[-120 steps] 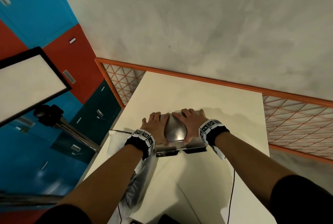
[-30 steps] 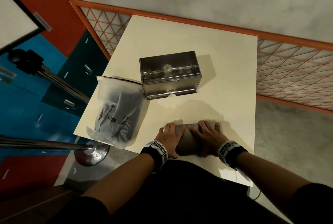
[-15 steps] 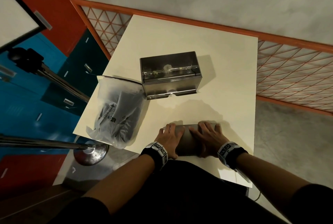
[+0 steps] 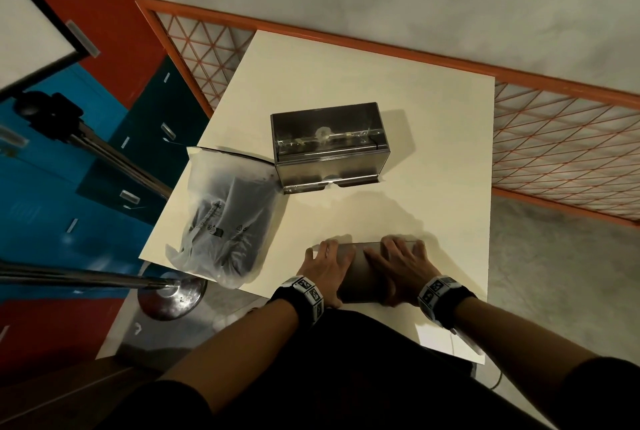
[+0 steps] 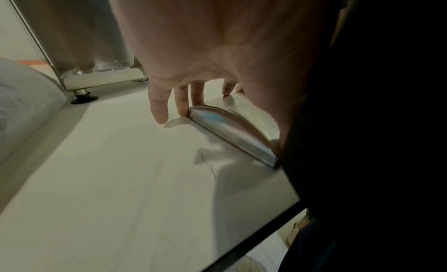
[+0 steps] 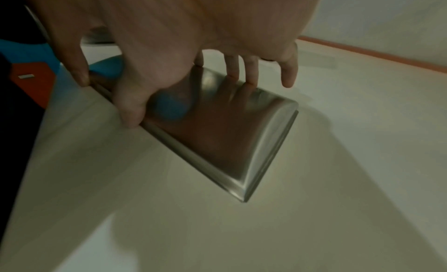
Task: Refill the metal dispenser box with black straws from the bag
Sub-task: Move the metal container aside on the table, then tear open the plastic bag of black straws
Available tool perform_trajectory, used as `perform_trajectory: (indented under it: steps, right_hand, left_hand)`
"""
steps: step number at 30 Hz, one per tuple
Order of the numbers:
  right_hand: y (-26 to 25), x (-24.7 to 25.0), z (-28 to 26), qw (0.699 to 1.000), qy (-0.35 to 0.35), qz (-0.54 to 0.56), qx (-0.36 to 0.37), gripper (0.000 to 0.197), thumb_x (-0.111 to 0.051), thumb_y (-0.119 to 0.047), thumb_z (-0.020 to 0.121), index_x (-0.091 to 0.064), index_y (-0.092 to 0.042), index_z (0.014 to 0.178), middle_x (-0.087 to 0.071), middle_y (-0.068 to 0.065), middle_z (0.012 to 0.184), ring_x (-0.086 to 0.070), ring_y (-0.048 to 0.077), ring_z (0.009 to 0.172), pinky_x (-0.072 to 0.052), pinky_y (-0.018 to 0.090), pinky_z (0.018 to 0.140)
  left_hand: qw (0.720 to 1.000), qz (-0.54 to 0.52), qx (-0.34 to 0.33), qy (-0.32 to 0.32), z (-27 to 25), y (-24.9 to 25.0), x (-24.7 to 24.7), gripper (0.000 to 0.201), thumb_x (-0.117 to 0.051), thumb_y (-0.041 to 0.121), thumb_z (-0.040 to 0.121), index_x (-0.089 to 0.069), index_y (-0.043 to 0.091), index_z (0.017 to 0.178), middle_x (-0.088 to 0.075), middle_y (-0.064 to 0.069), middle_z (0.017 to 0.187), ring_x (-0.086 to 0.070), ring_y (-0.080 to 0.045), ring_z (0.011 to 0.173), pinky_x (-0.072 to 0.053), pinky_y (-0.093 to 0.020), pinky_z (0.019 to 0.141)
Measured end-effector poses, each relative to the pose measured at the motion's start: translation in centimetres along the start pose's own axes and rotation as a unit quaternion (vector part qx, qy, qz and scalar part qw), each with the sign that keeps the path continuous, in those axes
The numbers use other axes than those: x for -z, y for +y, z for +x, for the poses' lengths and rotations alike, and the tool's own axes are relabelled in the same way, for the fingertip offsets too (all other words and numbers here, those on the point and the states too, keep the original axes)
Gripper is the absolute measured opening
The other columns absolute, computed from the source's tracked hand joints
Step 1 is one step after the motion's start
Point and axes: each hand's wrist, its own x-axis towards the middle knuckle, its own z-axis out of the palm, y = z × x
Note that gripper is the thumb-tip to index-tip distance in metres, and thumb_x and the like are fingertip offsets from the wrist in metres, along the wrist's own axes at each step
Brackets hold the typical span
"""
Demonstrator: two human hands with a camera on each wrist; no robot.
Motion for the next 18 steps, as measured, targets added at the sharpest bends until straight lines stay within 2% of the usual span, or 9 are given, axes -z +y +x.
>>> perform_trajectory:
  steps: [3, 5, 7, 9, 10, 12, 14, 16, 18]
  right_hand:
    - [-0.2, 0.5, 0.2, 1.000, -0.017, 0.006, -0.009, 0.120, -0.068, -0.077, 0.054, -0.009, -0.035, 0.149, -0.028, 0.014, 0.145, -0.030, 0.037, 0.132, -0.029, 0.066, 0.095]
    - [-0.9, 1.4, 0.5, 0.999, -0.022, 0.010, -0.023, 0.110, -0.064, -0.078, 0.060, -0.013, -0.035, 0.148, -0.026, 0.015, 0.147, -0.029, 0.037, 0.134, -0.027, 0.069, 0.097]
    - [-1.7, 2.8, 1.2, 0.999, -0.012, 0.026, -0.037, 0.094, -0.056, -0.075, 0.072, -0.017, -0.034, 0.147, -0.025, 0.014, 0.151, -0.027, 0.037, 0.137, -0.025, 0.071, 0.100]
    - [-2.6, 4.5, 2.2, 0.996, -0.012, 0.078, -0.044, 0.078, -0.051, -0.063, 0.085, -0.019, -0.032, 0.150, -0.022, 0.011, 0.155, -0.023, 0.034, 0.141, -0.021, 0.069, 0.106]
    - [-3.2, 5.6, 3.0, 0.993, -0.010, 0.108, -0.042, 0.070, -0.050, -0.056, 0.089, -0.024, -0.031, 0.149, -0.025, 0.009, 0.154, -0.025, 0.032, 0.141, -0.022, 0.065, 0.108]
    - [-4.5, 7.5, 4.9, 0.984, 0.003, 0.176, -0.032, 0.056, -0.052, -0.047, 0.091, -0.040, -0.026, 0.142, -0.036, 0.008, 0.145, -0.036, 0.029, 0.133, -0.032, 0.053, 0.107]
    - [-5.9, 9.1, 6.9, 0.963, 0.012, 0.267, -0.023, 0.048, -0.059, -0.041, 0.090, -0.053, -0.020, 0.132, -0.047, 0.008, 0.133, -0.048, 0.028, 0.123, -0.041, 0.041, 0.102]
    - [-7.5, 10.7, 9.1, 0.937, 0.013, 0.350, -0.014, 0.041, -0.066, -0.035, 0.088, -0.061, -0.015, 0.124, -0.058, 0.011, 0.124, -0.056, 0.027, 0.114, -0.044, 0.031, 0.096]
    - [-9.3, 12.2, 11.1, 0.913, 0.016, 0.407, -0.024, 0.037, -0.069, -0.032, 0.086, -0.066, -0.013, 0.117, -0.066, 0.010, 0.118, -0.061, 0.025, 0.108, -0.045, 0.027, 0.090]
  left_hand:
    - [1.000, -0.017, -0.008, -0.008, -0.2, -0.5, 0.4, 0.121, -0.085, 0.059, 0.059, -0.015, 0.026, 0.152, -0.024, -0.020, 0.148, -0.031, -0.040, 0.136, -0.032, -0.062, 0.109]
    - [0.999, -0.041, -0.006, -0.013, -0.4, -1.2, 1.1, 0.111, -0.080, 0.060, 0.064, -0.021, 0.024, 0.151, -0.026, -0.018, 0.149, -0.031, -0.039, 0.136, -0.030, -0.061, 0.111]
    - [0.997, -0.070, -0.003, -0.006, -0.8, -2.3, 2.4, 0.093, -0.072, 0.061, 0.073, -0.033, 0.022, 0.147, -0.031, -0.015, 0.148, -0.035, -0.036, 0.134, -0.033, -0.058, 0.110]
    - [0.995, -0.099, 0.004, 0.020, -1.2, -3.7, 4.0, 0.067, -0.062, 0.052, 0.085, -0.043, 0.020, 0.141, -0.040, -0.012, 0.141, -0.043, -0.033, 0.128, -0.040, -0.051, 0.105]
    - [0.992, -0.116, 0.016, 0.037, -1.5, -4.8, 4.8, 0.056, -0.057, 0.044, 0.091, -0.046, 0.019, 0.139, -0.044, -0.011, 0.138, -0.046, -0.032, 0.126, -0.042, -0.048, 0.102]
    - [0.982, -0.170, 0.051, 0.063, -2.0, -7.3, 6.3, 0.042, -0.051, 0.033, 0.097, -0.050, 0.018, 0.137, -0.051, -0.008, 0.136, -0.051, -0.029, 0.124, -0.045, -0.043, 0.100]
    - [0.965, -0.220, 0.096, 0.104, -2.7, -10.1, 7.4, 0.033, -0.049, 0.029, 0.098, -0.057, 0.019, 0.129, -0.059, -0.005, 0.129, -0.057, -0.026, 0.118, -0.048, -0.038, 0.094]
    - [0.948, -0.242, 0.149, 0.140, -3.8, -13.0, 8.2, 0.024, -0.048, 0.027, 0.098, -0.061, 0.019, 0.117, -0.066, -0.005, 0.119, -0.063, -0.026, 0.106, -0.049, -0.037, 0.089]
    - [0.939, -0.235, 0.198, 0.153, -4.8, -15.9, 8.3, 0.021, -0.047, 0.028, 0.100, -0.063, 0.020, 0.111, -0.067, -0.003, 0.113, -0.063, -0.024, 0.100, -0.047, -0.038, 0.091]
